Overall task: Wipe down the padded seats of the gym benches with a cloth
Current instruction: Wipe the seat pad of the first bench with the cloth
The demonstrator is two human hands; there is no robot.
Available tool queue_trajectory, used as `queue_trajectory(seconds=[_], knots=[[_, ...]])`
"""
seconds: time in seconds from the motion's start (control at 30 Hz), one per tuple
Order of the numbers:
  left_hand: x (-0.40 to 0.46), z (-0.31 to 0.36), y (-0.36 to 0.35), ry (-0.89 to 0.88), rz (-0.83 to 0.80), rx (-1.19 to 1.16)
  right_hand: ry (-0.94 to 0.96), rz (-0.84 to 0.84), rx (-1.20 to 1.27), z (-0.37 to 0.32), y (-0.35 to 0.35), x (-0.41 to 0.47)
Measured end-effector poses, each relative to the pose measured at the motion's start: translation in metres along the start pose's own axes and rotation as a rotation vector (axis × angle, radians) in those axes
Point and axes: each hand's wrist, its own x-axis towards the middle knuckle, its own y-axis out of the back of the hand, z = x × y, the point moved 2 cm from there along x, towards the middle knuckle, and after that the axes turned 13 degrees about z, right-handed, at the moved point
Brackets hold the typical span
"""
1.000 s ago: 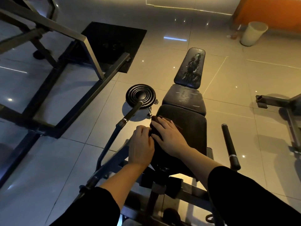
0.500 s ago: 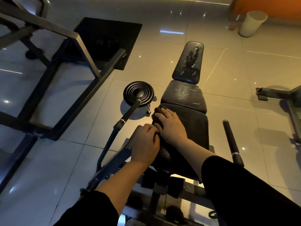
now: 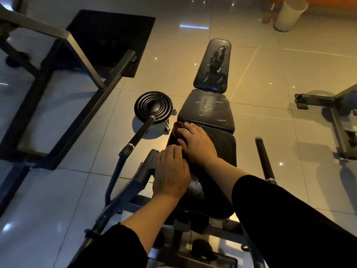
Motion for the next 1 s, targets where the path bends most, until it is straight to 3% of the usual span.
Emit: queue_trajectory(seconds=[0.33, 0.67, 1.0], knots=[[0.0, -0.001, -0.001, -0.011, -0.071, 0.032, -0.034, 0.003, 0.049, 0.009, 0.0, 0.006], [-0.001, 0.0, 0.001, -0.003, -0.11, 0.047, -0.174, 0.108, 0.0, 0.055, 0.021, -0.018], [-0.001, 0.0, 0.002, 0.005, -0.109, 0.02, -0.292, 0.228, -0.002, 0.059, 0.018, -0.026]])
